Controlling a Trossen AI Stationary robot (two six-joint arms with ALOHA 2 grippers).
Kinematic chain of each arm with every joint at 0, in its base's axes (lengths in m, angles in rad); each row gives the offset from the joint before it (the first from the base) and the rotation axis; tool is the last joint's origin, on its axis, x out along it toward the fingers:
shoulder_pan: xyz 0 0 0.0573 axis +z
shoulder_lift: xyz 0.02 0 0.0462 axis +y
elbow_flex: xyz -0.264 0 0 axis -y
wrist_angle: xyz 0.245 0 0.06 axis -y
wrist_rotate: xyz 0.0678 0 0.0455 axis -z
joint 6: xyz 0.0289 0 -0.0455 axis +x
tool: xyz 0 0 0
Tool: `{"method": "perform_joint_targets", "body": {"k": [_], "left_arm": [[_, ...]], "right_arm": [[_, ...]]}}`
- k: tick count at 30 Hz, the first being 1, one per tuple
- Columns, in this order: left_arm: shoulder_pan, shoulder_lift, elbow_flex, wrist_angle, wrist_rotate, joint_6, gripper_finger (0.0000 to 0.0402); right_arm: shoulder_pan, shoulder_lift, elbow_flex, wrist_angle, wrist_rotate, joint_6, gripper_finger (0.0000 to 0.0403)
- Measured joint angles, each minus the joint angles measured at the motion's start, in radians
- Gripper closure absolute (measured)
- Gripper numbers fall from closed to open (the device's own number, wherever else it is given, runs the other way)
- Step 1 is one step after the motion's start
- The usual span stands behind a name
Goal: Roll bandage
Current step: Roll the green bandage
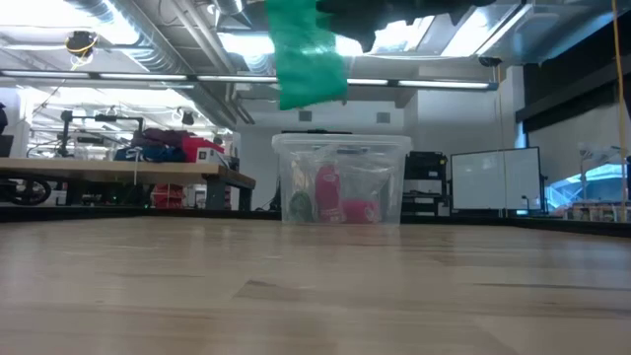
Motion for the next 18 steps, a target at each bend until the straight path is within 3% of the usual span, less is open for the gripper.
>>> {"method": "perform_joint_targets", "body": {"k": [6,15,18], "left_arm": [[-0.001,-0.003,0.0,-0.002,0.0,-0.017,0.0389],[-0.001,-0.003,0.001,-0.005,-0.001,-0.025,0.0389],[-0.001,-0.003,0.001,-0.002,-0.001,-0.03,0.0389]], "right_arm": [[0.0,-0.019,0.0,-0.017,0.0,-0.015,0.0176],[0.0,-0.091,0.0,-0.282,0.021,-0.113,0.018],[0.01,-0.069,-0.031,-0.253,0.019,-0.111,0.018]]}}
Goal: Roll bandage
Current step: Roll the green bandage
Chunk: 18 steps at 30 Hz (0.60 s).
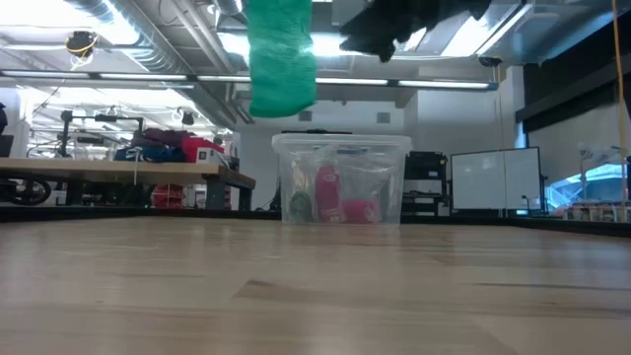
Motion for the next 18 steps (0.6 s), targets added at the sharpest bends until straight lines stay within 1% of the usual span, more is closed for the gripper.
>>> {"method": "perform_joint_targets", "body": {"k": [3,7,12,15,18], "left_arm": [[0.0,0.0,0.0,-0.004,0.0,-0.011,0.0389],[0.0,0.0,0.0,-0.016,0.003,-0.015,0.0389],[0.0,0.0,0.0,-0.038,0.003,-0.016,0.0389],[0.0,0.0,0.0,-0.043,0.004,-0.016,0.0389],[0.0,0.0,0.0,-0.044,0.004,-0.018,0.0389]], "right_arm": [[0.006,0.033,-0.043,0.099,0.049,-0.002,0.0181],[0.003,0.039,-0.028,0.248,0.09,-0.015,0.0181],[0.004,0.039,0.035,0.338,0.057,-0.019,0.0181],[0.004,0.038,0.061,0.341,0.038,-0.018,0.0181],[0.004,0.038,0.077,0.336,-0.001,0.008,0.0181]]}}
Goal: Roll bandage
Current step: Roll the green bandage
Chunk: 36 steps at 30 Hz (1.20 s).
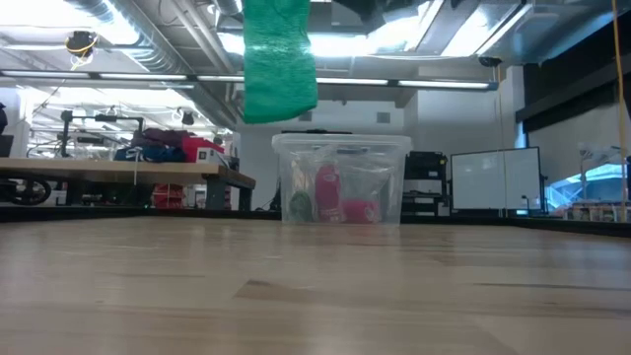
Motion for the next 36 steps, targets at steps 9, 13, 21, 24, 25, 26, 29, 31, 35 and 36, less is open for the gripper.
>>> {"method": "perform_joint_targets", "body": {"k": [9,13,21,24,25,26,29,31,35,36], "left_arm": [[0.0,0.001,0.0,0.003,0.014,-0.001,0.0389],[0.0,0.002,0.0,0.01,0.031,-0.01,0.0389],[-0.013,-0.005,0.0,-0.022,0.076,-0.059,0.0389],[-0.033,-0.027,0.0,-0.119,0.076,-0.08,0.0389],[-0.042,-0.036,0.0,-0.157,0.076,-0.088,0.0389],[-0.051,-0.043,0.0,-0.19,0.075,-0.1,0.0389],[-0.084,-0.051,0.0,-0.267,0.083,-0.127,0.0389],[-0.107,-0.05,0.0,-0.286,0.102,-0.13,0.0389],[-0.134,-0.044,0.0,-0.257,0.108,-0.101,0.0389],[-0.134,-0.043,0.0,-0.237,0.109,-0.093,0.0389]], "right_arm": [[0.043,0.03,0.01,0.07,0.035,0.026,0.0181],[0.041,0.065,0.01,0.109,0.054,0.02,0.0214],[0.039,0.034,0.008,0.052,0.148,-0.177,0.0388],[0.039,-0.035,0.009,-0.031,0.252,-0.248,0.0393],[0.032,-0.059,0.01,-0.069,0.287,-0.281,0.0397],[0.027,-0.078,0.01,-0.098,0.319,-0.311,0.0397],[0.022,-0.118,0.01,-0.15,0.382,-0.354,0.0397],[0.019,-0.135,0.009,-0.161,0.385,-0.37,0.0399],[0.021,-0.125,0.01,-0.149,0.338,-0.364,0.0399],[0.021,-0.111,0.01,-0.142,0.321,-0.362,0.04]]}}
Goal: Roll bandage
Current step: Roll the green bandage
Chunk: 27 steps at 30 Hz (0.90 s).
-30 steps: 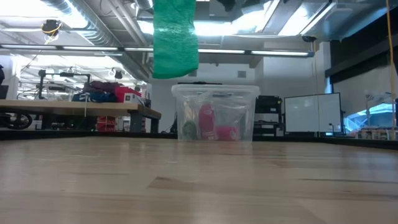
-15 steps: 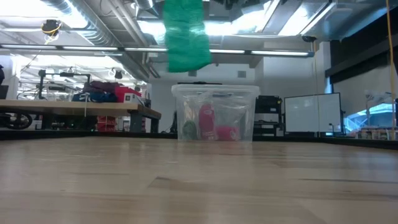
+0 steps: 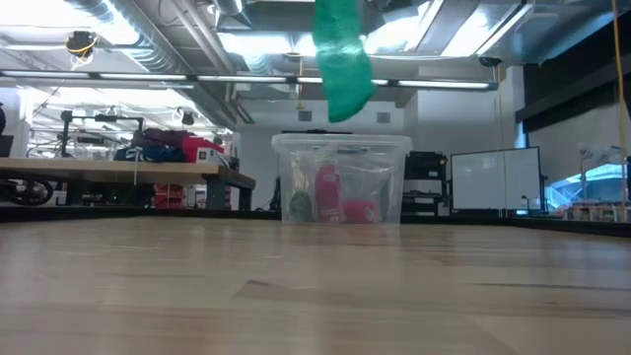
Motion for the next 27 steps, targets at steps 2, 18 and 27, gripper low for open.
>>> {"method": "perform_joint_targets", "body": {"k": [2,18,27], "left_arm": [[0.0,0.001,0.0,0.045,0.002,0.022,0.0389],[0.092,-0.001,0.0,0.162,0.0,0.016,0.0389],[0.102,-0.001,0.0,0.149,-0.003,-0.02,0.0389]], "right_arm": [[0.0,0.025,0.0,0.009,-0.028,0.023,0.0399],[0.015,0.175,-0.001,0.124,-0.213,0.259,0.0328],[0.02,0.118,-0.002,0.065,-0.208,0.244,0.0217]]}}
